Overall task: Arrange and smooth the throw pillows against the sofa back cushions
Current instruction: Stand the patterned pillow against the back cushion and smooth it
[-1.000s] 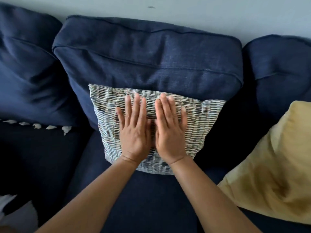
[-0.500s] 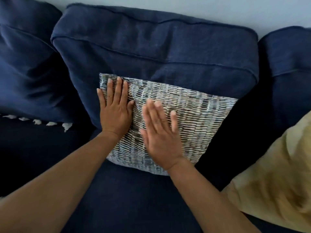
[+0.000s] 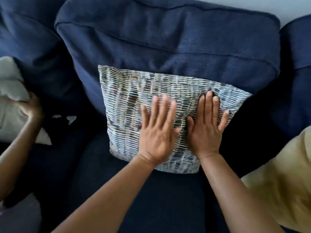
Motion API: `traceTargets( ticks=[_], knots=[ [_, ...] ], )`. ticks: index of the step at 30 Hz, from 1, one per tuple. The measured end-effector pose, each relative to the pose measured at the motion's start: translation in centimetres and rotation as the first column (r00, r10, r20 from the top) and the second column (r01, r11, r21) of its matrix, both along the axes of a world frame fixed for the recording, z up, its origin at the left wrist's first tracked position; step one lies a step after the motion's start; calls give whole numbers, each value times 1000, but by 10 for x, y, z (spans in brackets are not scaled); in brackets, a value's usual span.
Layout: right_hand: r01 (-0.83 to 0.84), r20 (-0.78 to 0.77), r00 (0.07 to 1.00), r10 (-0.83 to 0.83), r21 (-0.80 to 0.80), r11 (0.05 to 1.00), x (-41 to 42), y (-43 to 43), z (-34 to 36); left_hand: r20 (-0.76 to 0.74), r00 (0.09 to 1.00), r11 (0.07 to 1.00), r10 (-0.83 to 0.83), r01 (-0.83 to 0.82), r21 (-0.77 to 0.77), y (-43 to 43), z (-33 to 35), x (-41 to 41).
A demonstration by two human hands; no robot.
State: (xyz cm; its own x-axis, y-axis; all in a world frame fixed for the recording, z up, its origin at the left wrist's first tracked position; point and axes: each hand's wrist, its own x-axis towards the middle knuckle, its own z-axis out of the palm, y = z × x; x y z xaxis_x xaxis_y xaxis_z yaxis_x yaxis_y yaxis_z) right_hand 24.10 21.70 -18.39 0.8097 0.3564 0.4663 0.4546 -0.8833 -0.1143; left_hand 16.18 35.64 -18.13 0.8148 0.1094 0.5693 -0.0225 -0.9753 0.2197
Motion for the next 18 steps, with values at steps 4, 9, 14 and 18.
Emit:
traceTargets(
  ticks=[4, 9, 14, 18],
  knots=[
    [8, 55, 998, -2, -100, 995, 3, -15, -3, -157, 986, 990, 48, -26, 142, 37, -48, -14],
    [98, 116, 987, -108, 84, 992, -17, 4, 7, -143, 979, 973, 145, -114, 203, 76, -59, -13],
    [-364, 194, 919, 342, 89, 927, -67, 70, -8, -150, 977, 972, 152, -121, 201, 65, -62, -11],
    [-348, 81, 929, 362, -148, 926, -38, 40, -49, -106, 987, 975, 117, -94, 201, 73, -64, -16]
  ],
)
